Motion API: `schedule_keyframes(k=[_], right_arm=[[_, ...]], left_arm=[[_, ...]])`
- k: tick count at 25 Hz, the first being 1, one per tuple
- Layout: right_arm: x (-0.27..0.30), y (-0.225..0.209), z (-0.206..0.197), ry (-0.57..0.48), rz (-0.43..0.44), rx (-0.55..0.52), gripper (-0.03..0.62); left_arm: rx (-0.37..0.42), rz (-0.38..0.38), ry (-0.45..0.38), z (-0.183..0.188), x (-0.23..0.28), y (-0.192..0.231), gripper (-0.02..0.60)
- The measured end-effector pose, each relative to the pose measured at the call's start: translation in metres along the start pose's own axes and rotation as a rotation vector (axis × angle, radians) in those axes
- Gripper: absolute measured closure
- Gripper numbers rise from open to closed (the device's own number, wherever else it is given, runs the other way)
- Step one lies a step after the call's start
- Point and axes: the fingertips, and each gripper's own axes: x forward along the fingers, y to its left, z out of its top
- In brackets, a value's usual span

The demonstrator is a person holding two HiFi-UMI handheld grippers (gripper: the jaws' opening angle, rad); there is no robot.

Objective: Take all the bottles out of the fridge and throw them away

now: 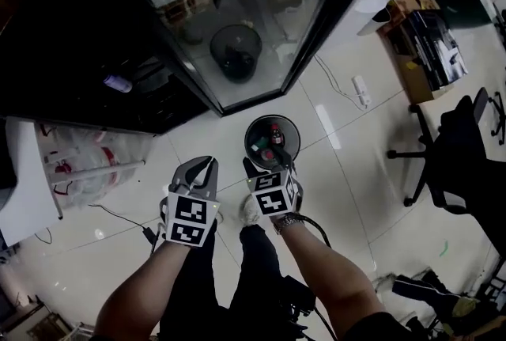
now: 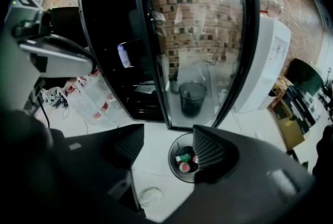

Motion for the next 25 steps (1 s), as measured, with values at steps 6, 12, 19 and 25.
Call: schedule_keyframes(k=[6, 12, 19, 25], right_arm=[[0.008, 0.062, 0.053, -0.045, 0.061, -0.119, 0.299], [0.025, 0.125, 0.102, -0.087, 0.127, -0.228, 0.299], [0.047, 0.179, 0.149, -0.120, 0.166, -0.306, 0.299], [0.069, 0.215, 0.190, -0.152, 0.173, -0.336, 0.299]], left_arm=[[-0.084, 0.112, -0.046, -0.012, -0.048, 0.061, 0.578], [-0.158, 0.212, -0.075, -0.030, -0.088, 0.116, 0.577], [-0.216, 0.278, -0.100, -0.050, -0.119, 0.165, 0.577], [-0.253, 0.314, -0.103, -0.067, -0.142, 0.197, 0.577]])
